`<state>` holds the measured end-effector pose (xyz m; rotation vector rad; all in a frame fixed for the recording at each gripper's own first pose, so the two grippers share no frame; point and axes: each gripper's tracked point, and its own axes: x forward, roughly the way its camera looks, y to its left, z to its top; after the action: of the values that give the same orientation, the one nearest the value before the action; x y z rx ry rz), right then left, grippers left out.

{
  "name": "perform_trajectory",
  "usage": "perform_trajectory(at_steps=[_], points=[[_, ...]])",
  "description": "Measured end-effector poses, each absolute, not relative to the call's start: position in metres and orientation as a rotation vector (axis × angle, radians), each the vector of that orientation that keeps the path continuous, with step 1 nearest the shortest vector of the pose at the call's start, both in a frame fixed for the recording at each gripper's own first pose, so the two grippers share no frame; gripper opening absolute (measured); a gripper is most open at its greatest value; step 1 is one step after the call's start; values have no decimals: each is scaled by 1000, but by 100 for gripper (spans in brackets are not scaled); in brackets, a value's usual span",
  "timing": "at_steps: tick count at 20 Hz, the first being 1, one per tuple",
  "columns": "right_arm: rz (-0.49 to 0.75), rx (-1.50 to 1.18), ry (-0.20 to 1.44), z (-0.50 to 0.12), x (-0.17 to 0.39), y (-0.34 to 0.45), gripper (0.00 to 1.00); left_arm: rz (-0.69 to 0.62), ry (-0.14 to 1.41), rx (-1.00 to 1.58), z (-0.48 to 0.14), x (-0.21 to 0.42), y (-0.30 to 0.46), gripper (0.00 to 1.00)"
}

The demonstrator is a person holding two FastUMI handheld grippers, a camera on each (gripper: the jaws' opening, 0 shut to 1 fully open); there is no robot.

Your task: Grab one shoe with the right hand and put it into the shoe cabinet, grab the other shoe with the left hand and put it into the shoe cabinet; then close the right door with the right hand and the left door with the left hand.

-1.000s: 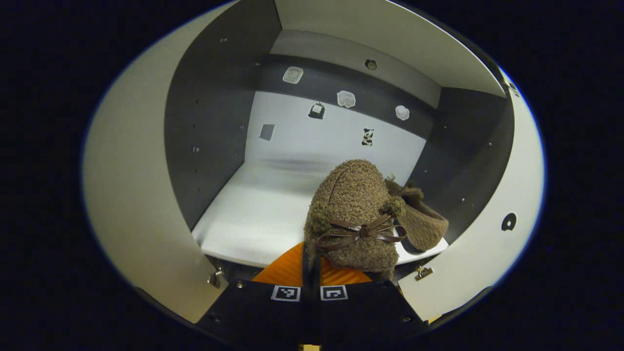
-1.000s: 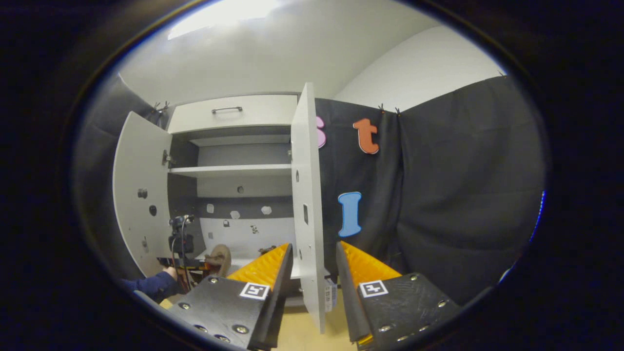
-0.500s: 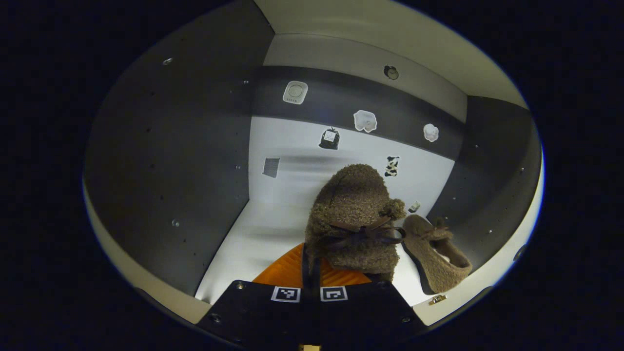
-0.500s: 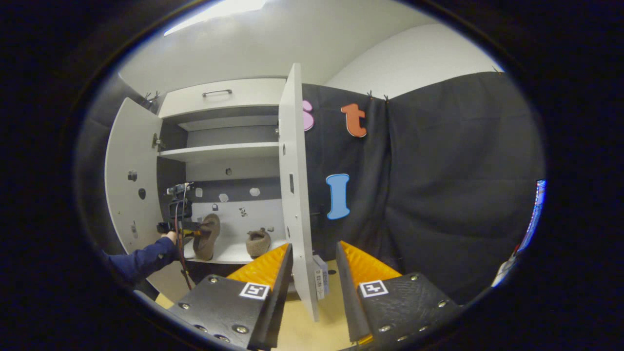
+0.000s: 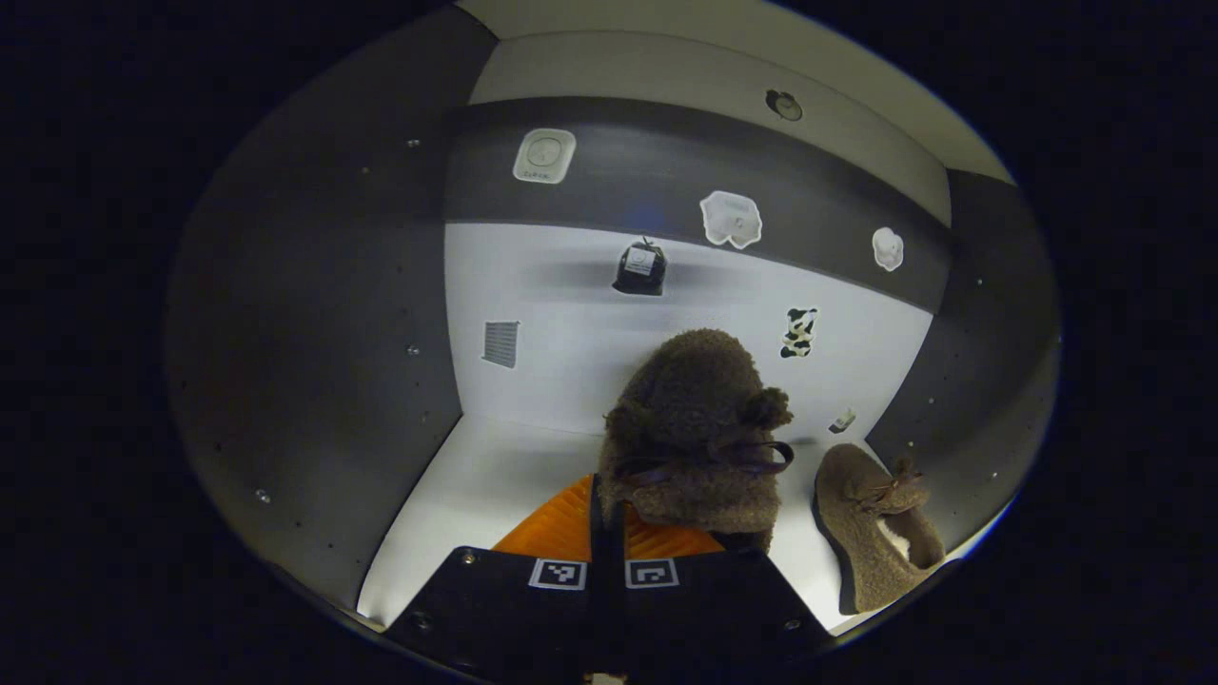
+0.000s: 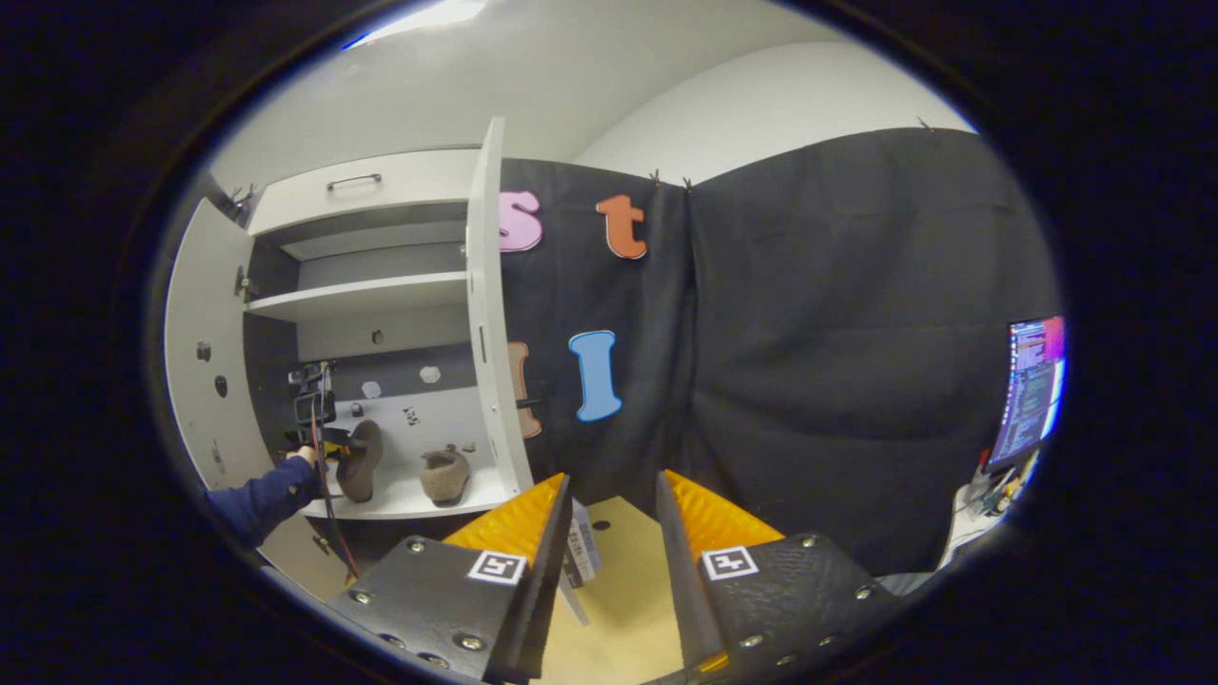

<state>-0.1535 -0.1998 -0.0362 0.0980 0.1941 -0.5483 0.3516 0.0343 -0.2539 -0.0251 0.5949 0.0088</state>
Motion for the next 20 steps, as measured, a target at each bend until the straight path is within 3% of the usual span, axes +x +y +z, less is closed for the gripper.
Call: perform_trajectory(at_steps=[10,13,20], points=[[-581,52,228,-38,-152,-210,50,7,624,38,-277,365,28,1],[-583,39,211,-28,-153,-219,53,14,632,45,-278,364,29,4],[-594,8,200,-15,-164,-241,53,-20,638,14,-276,351,31,35]])
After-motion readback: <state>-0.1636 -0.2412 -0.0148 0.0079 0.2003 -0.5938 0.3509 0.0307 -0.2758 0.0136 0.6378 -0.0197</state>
